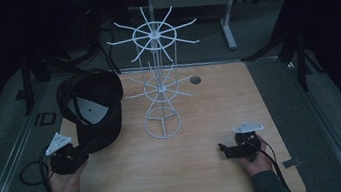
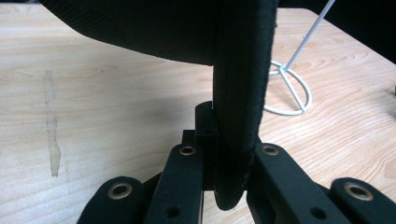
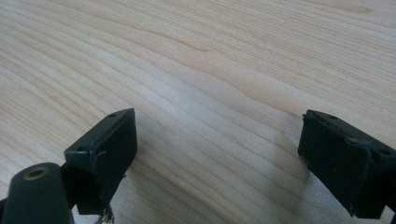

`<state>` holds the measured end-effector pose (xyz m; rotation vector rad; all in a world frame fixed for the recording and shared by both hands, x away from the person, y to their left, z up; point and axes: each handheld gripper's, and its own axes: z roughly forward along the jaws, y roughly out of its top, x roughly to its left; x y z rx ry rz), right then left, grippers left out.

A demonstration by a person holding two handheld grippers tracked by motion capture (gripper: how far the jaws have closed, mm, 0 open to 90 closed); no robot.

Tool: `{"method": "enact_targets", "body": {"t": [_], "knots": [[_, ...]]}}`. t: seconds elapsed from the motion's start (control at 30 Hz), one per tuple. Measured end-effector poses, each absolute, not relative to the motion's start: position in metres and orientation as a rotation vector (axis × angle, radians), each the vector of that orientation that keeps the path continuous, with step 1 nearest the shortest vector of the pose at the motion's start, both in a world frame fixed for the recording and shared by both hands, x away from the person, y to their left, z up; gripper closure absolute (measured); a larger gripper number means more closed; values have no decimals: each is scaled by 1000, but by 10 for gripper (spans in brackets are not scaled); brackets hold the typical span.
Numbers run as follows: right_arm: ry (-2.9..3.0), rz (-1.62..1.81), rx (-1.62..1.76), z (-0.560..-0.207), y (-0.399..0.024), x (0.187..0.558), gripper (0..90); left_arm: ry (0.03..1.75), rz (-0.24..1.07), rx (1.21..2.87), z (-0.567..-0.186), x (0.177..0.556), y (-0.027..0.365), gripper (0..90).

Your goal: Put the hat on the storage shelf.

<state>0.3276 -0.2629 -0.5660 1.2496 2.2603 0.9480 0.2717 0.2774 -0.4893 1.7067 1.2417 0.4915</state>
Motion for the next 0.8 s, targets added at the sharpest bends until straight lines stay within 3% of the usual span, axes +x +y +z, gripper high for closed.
{"method": "enact_targets", "body": {"t": [0.8], "knots": [[2264, 949, 1244, -566, -263, 326, 115, 1244, 576, 1636, -471, 275, 274, 868]]}}
